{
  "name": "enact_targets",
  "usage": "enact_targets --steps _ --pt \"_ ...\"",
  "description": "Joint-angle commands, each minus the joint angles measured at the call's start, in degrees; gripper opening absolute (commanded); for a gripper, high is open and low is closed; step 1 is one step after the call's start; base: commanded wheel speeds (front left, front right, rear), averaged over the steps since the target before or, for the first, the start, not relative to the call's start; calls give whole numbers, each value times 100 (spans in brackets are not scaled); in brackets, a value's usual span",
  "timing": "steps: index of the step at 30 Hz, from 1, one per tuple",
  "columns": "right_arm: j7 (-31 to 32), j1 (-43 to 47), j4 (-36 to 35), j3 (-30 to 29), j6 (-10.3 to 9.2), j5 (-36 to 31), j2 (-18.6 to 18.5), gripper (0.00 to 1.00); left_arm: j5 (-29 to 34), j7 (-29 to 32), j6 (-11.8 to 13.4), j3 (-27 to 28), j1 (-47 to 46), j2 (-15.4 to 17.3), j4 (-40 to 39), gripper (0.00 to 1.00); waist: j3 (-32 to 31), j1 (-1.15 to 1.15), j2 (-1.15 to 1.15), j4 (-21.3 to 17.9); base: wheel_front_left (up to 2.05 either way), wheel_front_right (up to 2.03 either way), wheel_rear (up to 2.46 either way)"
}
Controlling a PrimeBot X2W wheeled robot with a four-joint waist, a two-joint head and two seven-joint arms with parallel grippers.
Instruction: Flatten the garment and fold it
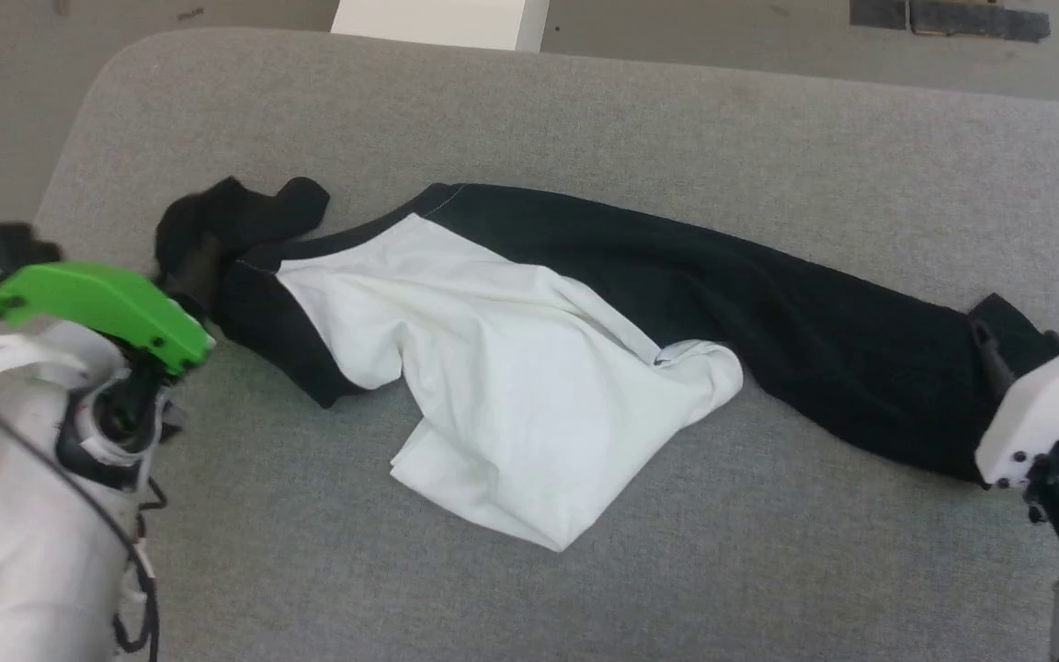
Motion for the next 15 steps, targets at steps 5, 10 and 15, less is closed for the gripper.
enact_targets --steps 5,10,15 --pt "-38 -137 -34 549 -6 77 2 100 956 -2091 -196 307 545 333 -496 100 -47 0 0 -21 0 0 0" --pt "221 -669 57 1343 -6 -124 -28 100 1966 -2923 -175 236 997 309 -825 100 68 0 0 13 0 0 0" --pt "898 -1682 680 2410 -6 -373 -274 100 2891 -2949 -325 485 1148 -28 -1310 100 293 0 0 96 0 0 0"
